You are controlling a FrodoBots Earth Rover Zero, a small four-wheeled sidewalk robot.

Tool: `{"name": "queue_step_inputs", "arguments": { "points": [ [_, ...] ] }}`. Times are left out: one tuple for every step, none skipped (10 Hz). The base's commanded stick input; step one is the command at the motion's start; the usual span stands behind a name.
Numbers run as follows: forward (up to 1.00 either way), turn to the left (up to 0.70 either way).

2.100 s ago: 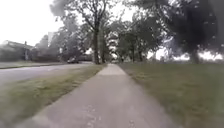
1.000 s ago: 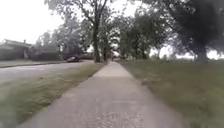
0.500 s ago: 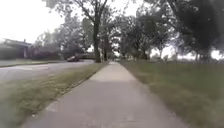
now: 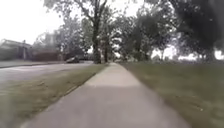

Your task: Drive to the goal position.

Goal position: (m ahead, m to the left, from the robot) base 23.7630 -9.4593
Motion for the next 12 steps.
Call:
{"name": "queue_step_inputs", "arguments": {
  "points": [
    [1.00,-0.35],
    [1.00,0.00],
    [1.00,0.00],
    [1.00,0.00],
    [1.00,0.00],
    [1.00,0.00],
    [1.00,0.00],
    [1.00,0.00],
    [1.00,0.00],
    [1.00,0.00],
    [1.00,0.00],
    [1.00,0.00]
  ]
}}
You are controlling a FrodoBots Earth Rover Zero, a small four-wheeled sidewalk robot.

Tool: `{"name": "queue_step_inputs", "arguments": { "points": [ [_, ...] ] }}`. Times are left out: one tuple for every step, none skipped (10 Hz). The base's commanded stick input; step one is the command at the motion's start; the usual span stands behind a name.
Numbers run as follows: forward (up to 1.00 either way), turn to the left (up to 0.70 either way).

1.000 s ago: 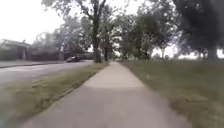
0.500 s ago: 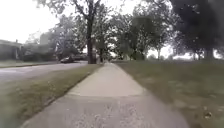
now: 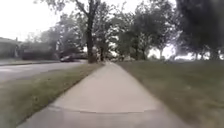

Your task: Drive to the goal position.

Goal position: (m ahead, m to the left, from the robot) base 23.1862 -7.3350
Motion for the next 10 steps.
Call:
{"name": "queue_step_inputs", "arguments": {
  "points": [
    [1.00,0.00],
    [1.00,0.00],
    [1.00,0.00],
    [1.00,0.00],
    [1.00,0.00],
    [1.00,0.00],
    [1.00,-0.19],
    [1.00,-0.36],
    [1.00,-0.40],
    [1.00,-0.40]
  ]
}}
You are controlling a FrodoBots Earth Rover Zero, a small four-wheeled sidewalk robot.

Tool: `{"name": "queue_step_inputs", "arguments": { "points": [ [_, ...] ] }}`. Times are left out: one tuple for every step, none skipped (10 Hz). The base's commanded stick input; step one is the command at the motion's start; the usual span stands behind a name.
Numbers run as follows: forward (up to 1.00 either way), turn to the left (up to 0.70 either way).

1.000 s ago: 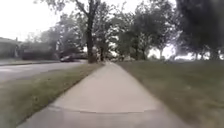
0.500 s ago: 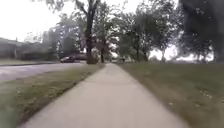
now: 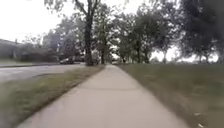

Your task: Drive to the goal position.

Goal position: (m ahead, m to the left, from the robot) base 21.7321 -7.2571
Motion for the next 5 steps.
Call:
{"name": "queue_step_inputs", "arguments": {
  "points": [
    [1.00,0.00],
    [1.00,0.00],
    [1.00,0.00],
    [1.00,0.00],
    [1.00,0.00]
  ]
}}
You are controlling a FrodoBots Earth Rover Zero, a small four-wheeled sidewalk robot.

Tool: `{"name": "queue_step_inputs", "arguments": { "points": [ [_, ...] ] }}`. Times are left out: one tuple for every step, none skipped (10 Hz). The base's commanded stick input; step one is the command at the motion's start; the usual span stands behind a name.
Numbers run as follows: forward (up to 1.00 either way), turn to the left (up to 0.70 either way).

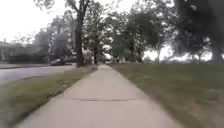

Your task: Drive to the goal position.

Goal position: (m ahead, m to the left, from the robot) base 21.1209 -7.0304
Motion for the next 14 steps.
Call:
{"name": "queue_step_inputs", "arguments": {
  "points": [
    [1.00,0.00],
    [1.00,0.00],
    [1.00,0.00],
    [1.00,0.00],
    [1.00,0.00],
    [1.00,0.00],
    [1.00,0.00],
    [1.00,0.00],
    [1.00,0.00],
    [1.00,0.00],
    [1.00,0.00],
    [1.00,0.00],
    [1.00,0.00],
    [1.00,0.00]
  ]
}}
